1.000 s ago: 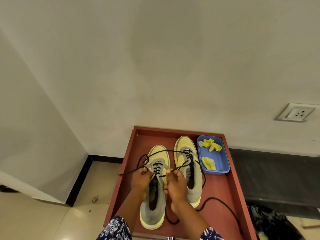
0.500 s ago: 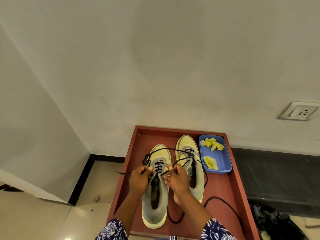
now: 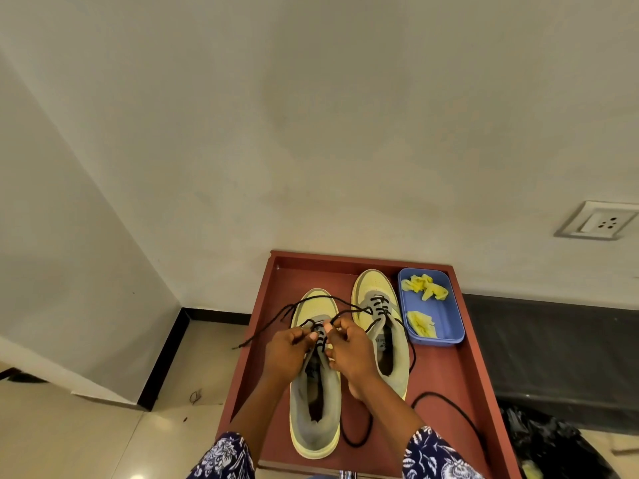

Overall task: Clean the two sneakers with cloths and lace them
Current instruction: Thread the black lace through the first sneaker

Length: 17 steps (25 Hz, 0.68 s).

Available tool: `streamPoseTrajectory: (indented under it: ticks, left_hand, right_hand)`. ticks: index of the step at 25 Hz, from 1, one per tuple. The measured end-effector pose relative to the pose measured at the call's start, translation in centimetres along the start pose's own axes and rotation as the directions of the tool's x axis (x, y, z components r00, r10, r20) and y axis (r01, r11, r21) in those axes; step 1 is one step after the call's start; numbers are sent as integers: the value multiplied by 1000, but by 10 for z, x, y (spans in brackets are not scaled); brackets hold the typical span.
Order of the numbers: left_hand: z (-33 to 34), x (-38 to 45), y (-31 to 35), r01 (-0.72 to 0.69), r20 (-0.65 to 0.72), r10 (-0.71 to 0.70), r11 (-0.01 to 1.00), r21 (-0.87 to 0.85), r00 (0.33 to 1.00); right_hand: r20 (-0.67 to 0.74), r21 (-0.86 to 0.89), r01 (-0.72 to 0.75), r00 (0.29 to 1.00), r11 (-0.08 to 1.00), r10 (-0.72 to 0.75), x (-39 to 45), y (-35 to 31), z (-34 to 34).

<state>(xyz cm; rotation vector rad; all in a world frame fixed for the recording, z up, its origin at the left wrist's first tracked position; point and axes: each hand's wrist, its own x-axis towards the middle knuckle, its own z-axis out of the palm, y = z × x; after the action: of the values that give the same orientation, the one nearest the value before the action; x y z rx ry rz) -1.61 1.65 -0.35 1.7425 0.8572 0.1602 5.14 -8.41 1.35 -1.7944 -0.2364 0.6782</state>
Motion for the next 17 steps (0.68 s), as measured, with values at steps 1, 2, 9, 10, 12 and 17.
streamPoseTrajectory:
  ticks: [1,2,9,10,12,17]
  left_hand:
    - [1,0,2,-37,9,36,997,61,999]
    - [1,-1,5,-80,27,77,989,126,997]
    - [0,0,3,-243,186,190,914,325,964]
    - [0,-1,3,-251,191,197,910,330,962]
    - [0,0,2,-252,191,198,911,327,962]
    - [-5,1,2,-187,205,140,955,230,969]
  right_hand:
    - [16,-31,23,1000,999,-22,0,-3,-1]
    - [34,-62,42,999,997,-40,-1,-4,-2]
    - [152,-143,163,978,976,-141,-6,-17,-7]
    - [173,-155,189,972,970,-161,-7,-20,-8]
    - [201,-173,233,959,957,-198,-7,-23,-10]
    - [307,-378,256,941,889,-141,6,-20,-18]
